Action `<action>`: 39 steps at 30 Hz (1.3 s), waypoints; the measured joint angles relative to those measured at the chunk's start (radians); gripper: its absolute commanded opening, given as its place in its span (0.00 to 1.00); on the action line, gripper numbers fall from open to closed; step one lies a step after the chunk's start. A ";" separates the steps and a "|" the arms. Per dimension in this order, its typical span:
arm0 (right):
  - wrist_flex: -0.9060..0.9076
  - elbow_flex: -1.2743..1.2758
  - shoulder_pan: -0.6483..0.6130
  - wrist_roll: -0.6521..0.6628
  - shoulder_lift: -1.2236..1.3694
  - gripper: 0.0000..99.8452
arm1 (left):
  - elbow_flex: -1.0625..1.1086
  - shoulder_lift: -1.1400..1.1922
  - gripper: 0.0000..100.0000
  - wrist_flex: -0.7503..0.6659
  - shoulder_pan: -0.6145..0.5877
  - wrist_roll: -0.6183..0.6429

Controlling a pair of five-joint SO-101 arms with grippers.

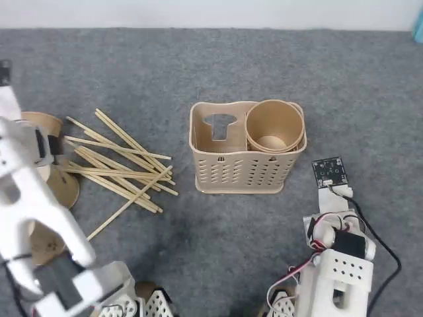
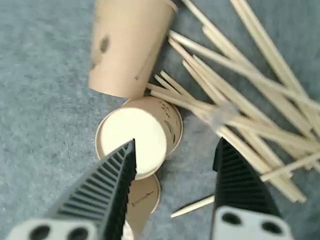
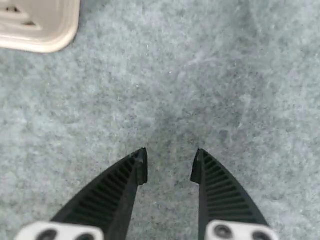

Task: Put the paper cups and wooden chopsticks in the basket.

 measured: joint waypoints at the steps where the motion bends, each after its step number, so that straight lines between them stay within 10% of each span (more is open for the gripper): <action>1: 0.000 0.000 -0.005 0.000 0.000 0.16 | -0.008 0.025 0.21 0.003 -0.006 -0.017; 15: -0.008 0.000 -0.006 0.000 0.000 0.16 | -0.038 0.238 0.21 0.063 0.014 -0.038; 29: -0.008 0.006 -0.006 0.000 0.000 0.16 | 0.107 0.239 0.21 0.107 0.408 0.143; 39: -0.008 0.006 -0.006 0.000 0.000 0.16 | 0.060 -0.135 0.21 0.187 0.431 0.176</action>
